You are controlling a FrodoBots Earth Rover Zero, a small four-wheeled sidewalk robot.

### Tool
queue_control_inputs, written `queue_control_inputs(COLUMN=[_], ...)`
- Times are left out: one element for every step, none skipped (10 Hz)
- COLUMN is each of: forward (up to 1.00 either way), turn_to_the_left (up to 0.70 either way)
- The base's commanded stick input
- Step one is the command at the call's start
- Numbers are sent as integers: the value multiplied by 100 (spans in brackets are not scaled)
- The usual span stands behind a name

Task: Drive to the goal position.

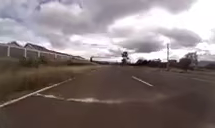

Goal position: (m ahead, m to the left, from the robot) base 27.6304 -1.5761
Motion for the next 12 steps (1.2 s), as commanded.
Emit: queue_control_inputs(forward=[69, 66, 65, 65, 70, 70, 70, 70, 70, 70, 70, 70], turn_to_the_left=[0, 0, -8, -25, -35, -35, 0, 0, 0, 0, 0, 0])
